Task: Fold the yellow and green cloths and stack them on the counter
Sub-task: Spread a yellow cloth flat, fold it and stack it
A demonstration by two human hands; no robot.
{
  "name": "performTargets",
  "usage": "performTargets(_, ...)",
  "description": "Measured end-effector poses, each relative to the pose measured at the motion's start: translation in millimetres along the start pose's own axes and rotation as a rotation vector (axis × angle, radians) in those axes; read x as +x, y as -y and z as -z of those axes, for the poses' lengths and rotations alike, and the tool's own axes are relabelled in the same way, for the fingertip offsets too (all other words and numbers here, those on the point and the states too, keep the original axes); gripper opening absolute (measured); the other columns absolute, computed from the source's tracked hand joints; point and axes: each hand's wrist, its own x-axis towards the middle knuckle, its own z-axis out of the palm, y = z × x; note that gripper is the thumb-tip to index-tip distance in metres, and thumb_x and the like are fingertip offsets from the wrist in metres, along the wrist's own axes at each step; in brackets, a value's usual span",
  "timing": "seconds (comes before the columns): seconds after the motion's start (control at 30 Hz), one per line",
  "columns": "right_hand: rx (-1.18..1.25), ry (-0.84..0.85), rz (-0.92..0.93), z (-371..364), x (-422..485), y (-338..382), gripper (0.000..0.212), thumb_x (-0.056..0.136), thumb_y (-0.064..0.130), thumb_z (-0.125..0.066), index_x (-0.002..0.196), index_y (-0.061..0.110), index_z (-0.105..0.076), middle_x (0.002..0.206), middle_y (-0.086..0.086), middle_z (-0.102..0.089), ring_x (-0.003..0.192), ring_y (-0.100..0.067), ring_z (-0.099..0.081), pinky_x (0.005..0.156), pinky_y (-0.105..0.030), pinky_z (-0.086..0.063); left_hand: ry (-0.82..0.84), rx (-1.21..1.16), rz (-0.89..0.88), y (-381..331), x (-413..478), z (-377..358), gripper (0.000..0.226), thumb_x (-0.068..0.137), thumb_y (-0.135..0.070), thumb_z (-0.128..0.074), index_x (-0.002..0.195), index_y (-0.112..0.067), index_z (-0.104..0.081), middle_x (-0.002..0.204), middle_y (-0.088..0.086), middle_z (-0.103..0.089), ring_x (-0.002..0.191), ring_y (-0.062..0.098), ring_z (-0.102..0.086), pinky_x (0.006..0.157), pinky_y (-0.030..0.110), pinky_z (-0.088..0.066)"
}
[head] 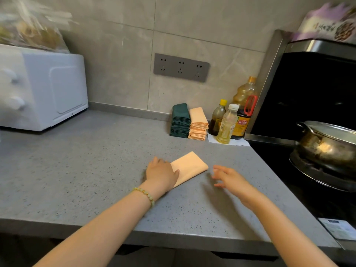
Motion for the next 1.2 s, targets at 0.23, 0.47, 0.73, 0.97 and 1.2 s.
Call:
performTargets(0.23,0.552,0.128,-0.252,-23.9,25.3,18.6,0.041,0.094,0.007,-0.051,0.133,0.003,-0.040,0.118,-0.016,-0.059,0.094,-0.024,-0.060,0.069,-0.034,-0.050,0.143,-0.593,-0.047,-13.1,14.3,19.6,0.027,0.098,-0.026,-0.050,0.103,-0.004,-0.066,0.083,0.018,-0.067,0.079,0.031,-0.068,0.068,0.031,-0.055)
performTargets(0.47,0.626,0.137,-0.085,-5.2,70.0,45.3,0.044,0.089,-0.010,-0.048,0.121,0.019,-0.043,0.105,-0.009,-0.063,0.089,-0.026,-0.063,0.062,-0.033,-0.055,0.165,-1.238,0.059,-10.1,56.8,41.5,0.050,0.091,-0.025,-0.064,0.136,-0.014,-0.046,0.097,0.007,-0.066,0.067,0.011,-0.061,0.054,0.017,-0.053)
performTargets(0.73,0.397,-0.229,0.136,48.7,195.3,120.1,0.070,0.085,-0.004,-0.061,0.143,0.025,-0.036,0.128,-0.008,-0.049,0.111,-0.032,-0.055,0.089,-0.043,-0.051,-0.150,-1.361,-0.088,-39.8,178.8,132.7,0.048,0.085,-0.002,-0.067,0.130,-0.009,-0.052,0.114,0.015,-0.064,0.093,0.022,-0.063,0.072,0.024,-0.055)
performTargets(0.97,0.346,-0.317,0.153,56.5,310.1,125.7,0.048,0.091,-0.009,-0.046,0.135,0.011,-0.050,0.134,-0.015,-0.051,0.110,-0.029,-0.055,0.075,-0.028,-0.047,-0.268,-1.194,-0.075,-56.7,296.3,129.5,0.041,0.087,-0.011,-0.067,0.125,-0.020,-0.056,0.114,0.008,-0.066,0.104,0.022,-0.062,0.088,0.029,-0.049)
performTargets(1.2,0.174,-0.329,0.142,41.3,350.2,90.5,0.045,0.093,-0.007,-0.040,0.135,0.005,-0.049,0.138,-0.013,-0.049,0.118,-0.029,-0.051,0.083,-0.026,-0.041,-0.345,-0.709,0.012,-44.0,331.7,85.4,0.024,0.090,-0.031,-0.059,0.114,-0.032,-0.062,0.116,-0.004,-0.067,0.118,0.020,-0.051,0.100,0.032,-0.025)
